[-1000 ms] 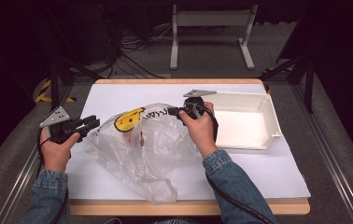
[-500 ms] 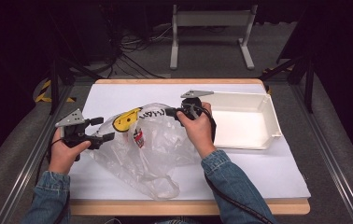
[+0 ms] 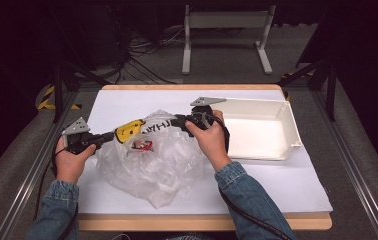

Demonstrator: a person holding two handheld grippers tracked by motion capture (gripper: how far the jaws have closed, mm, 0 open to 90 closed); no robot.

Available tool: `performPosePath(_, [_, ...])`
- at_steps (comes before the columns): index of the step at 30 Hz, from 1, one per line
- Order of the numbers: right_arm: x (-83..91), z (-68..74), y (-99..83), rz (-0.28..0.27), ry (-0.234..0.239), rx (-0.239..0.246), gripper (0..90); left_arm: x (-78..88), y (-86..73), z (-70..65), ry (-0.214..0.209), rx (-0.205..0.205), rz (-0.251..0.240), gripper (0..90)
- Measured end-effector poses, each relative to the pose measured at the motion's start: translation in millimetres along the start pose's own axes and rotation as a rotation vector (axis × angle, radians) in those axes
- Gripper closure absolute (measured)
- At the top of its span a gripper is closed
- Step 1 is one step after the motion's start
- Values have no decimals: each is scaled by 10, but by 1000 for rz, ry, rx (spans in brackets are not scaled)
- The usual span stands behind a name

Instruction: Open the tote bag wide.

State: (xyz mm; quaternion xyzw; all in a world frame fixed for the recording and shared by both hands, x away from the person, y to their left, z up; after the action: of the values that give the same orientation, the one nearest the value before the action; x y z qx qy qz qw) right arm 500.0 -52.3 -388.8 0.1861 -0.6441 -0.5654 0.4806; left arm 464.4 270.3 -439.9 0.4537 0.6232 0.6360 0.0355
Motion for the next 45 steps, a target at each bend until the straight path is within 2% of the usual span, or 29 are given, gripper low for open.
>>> performPosePath(3, [11, 30, 35, -41, 9, 19, 449, -60, -107, 109, 18, 44, 24, 900])
performPosePath(4, [36, 34, 53, -60, 13, 24, 405, -68, -123, 129, 21, 46, 28, 900])
performPosePath(7, [85, 36, 74, -80, 13, 31, 369, -77, -160, 164, 25, 62, 34, 900])
performPosePath(10, [213, 31, 105, -109, 15, 44, 329, -68, -168, 180, 27, 67, 34, 900])
performPosePath(11, [308, 33, 123, -128, 15, 51, 311, -67, -173, 184, 28, 68, 35, 900])
performPosePath(16, [556, 72, 99, -122, -8, 95, 306, -60, -196, 200, 33, 77, 41, 900])
performPosePath(18, [594, 80, 83, -118, -12, 100, 306, -54, -198, 201, 31, 78, 42, 900])
performPosePath(22, [825, 123, -78, -91, -38, 123, 313, -47, -193, 202, 32, 74, 41, 900])
performPosePath(30, [1048, 216, -311, -42, -86, 190, 325, -23, -195, 215, 30, 84, 29, 900])
performPosePath(35, [1191, 370, -406, -42, -31, 169, 296, -13, -187, 213, 31, 81, 26, 900])
performPosePath(41, [1177, 561, -523, 31, 57, 170, 230, -1, -186, 216, 31, 91, 20, 900])
performPosePath(45, [1066, 672, -613, 99, 113, 214, 216, -2, -186, 221, 29, 93, 17, 900])
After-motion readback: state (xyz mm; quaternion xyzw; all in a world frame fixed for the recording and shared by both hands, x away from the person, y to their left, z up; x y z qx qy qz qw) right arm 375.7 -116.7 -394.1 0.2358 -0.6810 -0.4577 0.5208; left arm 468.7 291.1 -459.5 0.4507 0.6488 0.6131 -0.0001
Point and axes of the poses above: each handheld gripper's, and its own axes: x roughly backward along the jaws, y roughly out of its top, z roughly to its left, the point moved 5 cm from there along -x, roughly forward along the jaws, and after that the axes turned 9 degrees about x, right-handed, at the moved point
